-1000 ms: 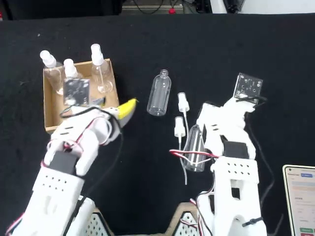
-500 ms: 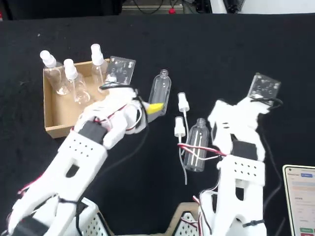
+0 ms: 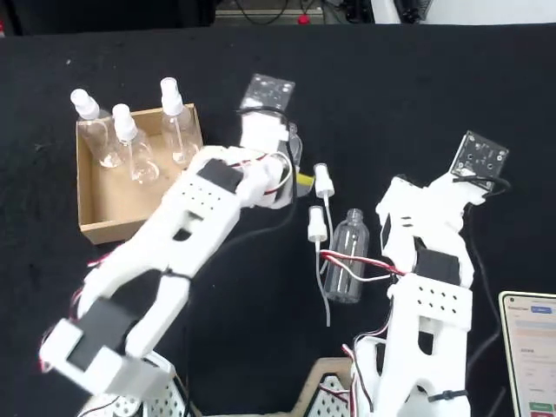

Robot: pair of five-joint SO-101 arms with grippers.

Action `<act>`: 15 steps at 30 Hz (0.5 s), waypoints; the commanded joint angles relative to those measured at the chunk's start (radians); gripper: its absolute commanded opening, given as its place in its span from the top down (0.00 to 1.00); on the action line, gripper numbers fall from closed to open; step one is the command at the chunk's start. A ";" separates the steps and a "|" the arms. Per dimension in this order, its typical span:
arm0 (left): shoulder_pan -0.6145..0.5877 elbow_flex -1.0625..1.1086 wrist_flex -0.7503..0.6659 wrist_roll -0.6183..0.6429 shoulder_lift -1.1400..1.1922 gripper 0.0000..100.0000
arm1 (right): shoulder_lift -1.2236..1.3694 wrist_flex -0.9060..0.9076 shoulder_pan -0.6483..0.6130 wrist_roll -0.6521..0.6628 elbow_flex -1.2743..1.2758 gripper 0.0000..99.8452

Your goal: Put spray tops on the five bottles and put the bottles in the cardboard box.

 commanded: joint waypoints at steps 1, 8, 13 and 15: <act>-0.007 -0.076 -0.058 -0.112 0.066 0.71 | -0.021 -0.020 0.015 -0.006 -0.058 0.98; -0.067 -0.076 -0.161 -0.120 0.146 0.71 | -0.022 -0.020 0.015 -0.005 -0.058 0.98; -0.073 -0.084 -0.176 -0.120 0.187 0.71 | -0.022 -0.020 0.014 -0.003 -0.058 0.98; -0.067 -0.087 -0.193 -0.118 0.201 0.71 | -0.022 -0.020 0.014 -0.003 -0.058 0.98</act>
